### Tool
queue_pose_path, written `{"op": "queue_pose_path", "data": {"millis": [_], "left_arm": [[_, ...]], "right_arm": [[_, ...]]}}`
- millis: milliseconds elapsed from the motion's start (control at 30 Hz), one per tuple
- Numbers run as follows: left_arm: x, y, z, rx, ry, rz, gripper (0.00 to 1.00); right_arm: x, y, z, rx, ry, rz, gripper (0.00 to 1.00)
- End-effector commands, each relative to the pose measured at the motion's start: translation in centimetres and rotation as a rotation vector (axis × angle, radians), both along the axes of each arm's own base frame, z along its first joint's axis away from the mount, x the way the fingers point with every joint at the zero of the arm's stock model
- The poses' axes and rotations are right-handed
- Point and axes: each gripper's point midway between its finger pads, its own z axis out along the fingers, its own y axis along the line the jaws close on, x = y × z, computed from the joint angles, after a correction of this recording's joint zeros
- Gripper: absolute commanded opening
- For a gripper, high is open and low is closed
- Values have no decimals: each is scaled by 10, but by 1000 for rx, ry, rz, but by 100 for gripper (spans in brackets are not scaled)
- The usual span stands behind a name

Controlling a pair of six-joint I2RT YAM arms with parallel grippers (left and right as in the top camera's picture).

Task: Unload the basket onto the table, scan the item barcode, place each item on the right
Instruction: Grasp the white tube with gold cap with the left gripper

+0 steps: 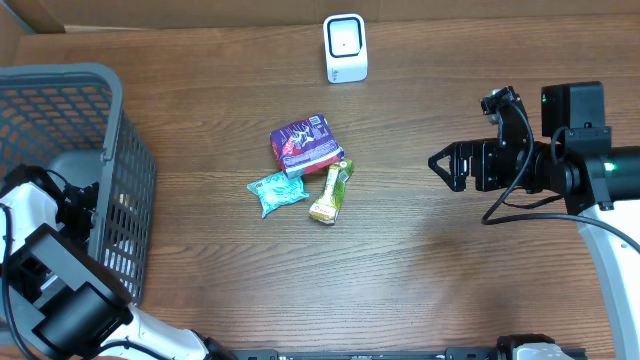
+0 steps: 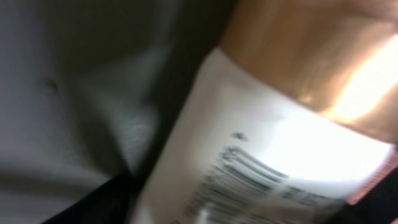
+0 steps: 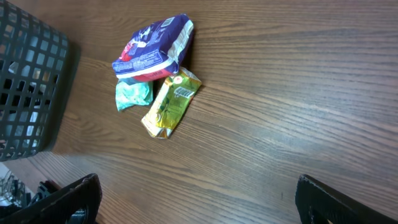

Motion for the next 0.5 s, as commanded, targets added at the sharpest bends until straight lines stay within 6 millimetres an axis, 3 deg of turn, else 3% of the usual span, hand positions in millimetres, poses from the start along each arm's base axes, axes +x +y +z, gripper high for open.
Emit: {"op": "queue_pose_path", "data": {"millis": [0,67,100,300,367,467], "left_arm": [[2,0,-8,16,-6,-35,38],[7,5,-8,37,-26,-35,7],[9,7,-8,44,-34,-30,4],[27,24,7,98,-84,38,4],[37,33,23,118,-107,68,4],[62,57,65,185,-189,129,4]], "right_arm": [[3,3,7,11,-21,7,100],[3,3,7,11,-21,6,100],[3,3,7,11,-21,6,100],[2,5,8,21,-22,13,100],[3,5,8,24,-25,14,100],[4,5,9,24,-29,14,100]]}}
